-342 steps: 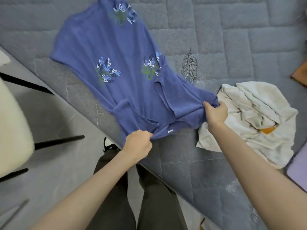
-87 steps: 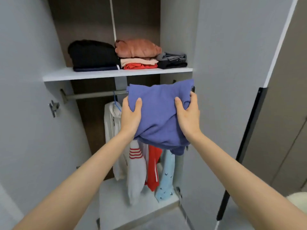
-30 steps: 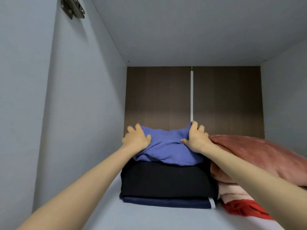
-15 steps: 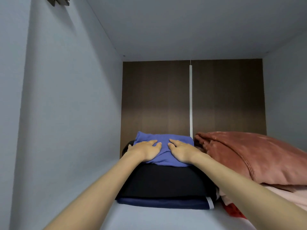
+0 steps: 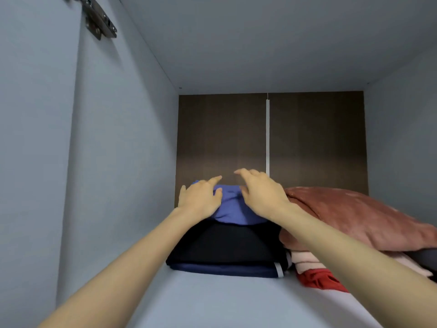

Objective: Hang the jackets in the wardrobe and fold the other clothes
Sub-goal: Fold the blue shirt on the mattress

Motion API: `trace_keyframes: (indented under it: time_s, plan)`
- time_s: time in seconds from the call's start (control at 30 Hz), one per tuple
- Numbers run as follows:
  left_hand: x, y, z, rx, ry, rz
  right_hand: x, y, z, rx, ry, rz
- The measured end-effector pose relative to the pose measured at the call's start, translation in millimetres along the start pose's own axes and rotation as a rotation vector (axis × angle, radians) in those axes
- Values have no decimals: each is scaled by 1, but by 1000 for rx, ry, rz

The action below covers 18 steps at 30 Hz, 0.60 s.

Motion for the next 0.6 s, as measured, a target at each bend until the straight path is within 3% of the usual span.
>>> trace_keyframes:
  time_s: [0.33, 0.6]
  plan:
    - [-20, -67, 112, -213, 72, 50, 19, -80, 82, -117, -87, -74]
    - [-42, -79, 215, -247, 79, 51, 28, -109, 182, -121, -56, -149]
Point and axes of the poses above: each hand's wrist, its own z-axis away from the middle knuckle, its own y-axis out of the palm, x = y × z, the point moved 6 cm from there along -z, towards the middle knuckle, and after that the axes turned 15 degrees about -y, right-handed, at the moved point
